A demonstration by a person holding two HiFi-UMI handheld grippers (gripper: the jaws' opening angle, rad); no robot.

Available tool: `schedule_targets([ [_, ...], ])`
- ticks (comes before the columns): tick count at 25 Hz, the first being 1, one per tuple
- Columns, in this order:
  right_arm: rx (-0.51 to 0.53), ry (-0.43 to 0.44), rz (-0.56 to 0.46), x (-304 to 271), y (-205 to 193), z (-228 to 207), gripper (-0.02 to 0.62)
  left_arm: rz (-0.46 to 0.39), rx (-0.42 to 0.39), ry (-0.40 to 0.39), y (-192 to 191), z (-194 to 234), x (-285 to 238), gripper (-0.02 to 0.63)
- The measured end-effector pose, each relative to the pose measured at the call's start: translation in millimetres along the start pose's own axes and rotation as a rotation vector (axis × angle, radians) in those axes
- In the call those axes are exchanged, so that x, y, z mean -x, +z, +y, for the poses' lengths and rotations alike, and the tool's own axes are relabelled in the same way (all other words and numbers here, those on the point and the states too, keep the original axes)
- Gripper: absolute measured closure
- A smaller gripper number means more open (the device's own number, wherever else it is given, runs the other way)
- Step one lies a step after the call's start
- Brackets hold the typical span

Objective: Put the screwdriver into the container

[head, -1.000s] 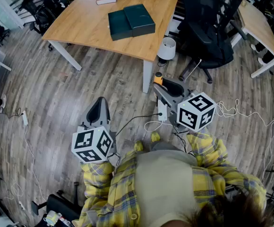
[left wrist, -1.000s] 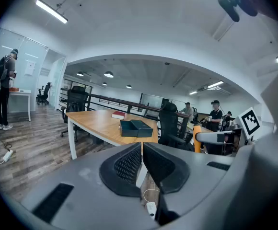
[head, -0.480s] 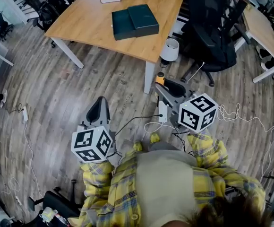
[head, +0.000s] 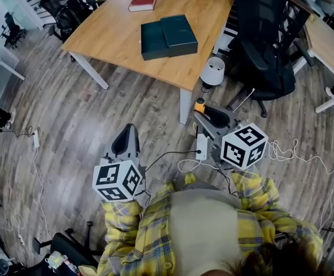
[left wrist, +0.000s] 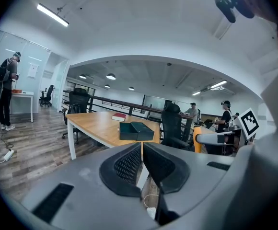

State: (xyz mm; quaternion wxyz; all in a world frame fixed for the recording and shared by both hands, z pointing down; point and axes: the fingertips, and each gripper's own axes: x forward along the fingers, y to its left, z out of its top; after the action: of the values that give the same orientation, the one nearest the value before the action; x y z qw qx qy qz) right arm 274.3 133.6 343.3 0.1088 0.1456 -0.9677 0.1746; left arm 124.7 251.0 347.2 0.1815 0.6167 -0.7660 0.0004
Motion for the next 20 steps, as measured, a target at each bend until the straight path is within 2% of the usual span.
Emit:
schedule_targets([
  [9,-0.016,0.048,0.016,-5.4,3.9,-28.0,0.433,0.031,-0.007,0.008,-4.8,-22.8,-32.6,0.588],
  [20,-0.021,0.092,0.046,-42.6,4.3,-32.1,0.433,0.042,0.006,0.061,-1.9,4.6,-45.2,0.588],
])
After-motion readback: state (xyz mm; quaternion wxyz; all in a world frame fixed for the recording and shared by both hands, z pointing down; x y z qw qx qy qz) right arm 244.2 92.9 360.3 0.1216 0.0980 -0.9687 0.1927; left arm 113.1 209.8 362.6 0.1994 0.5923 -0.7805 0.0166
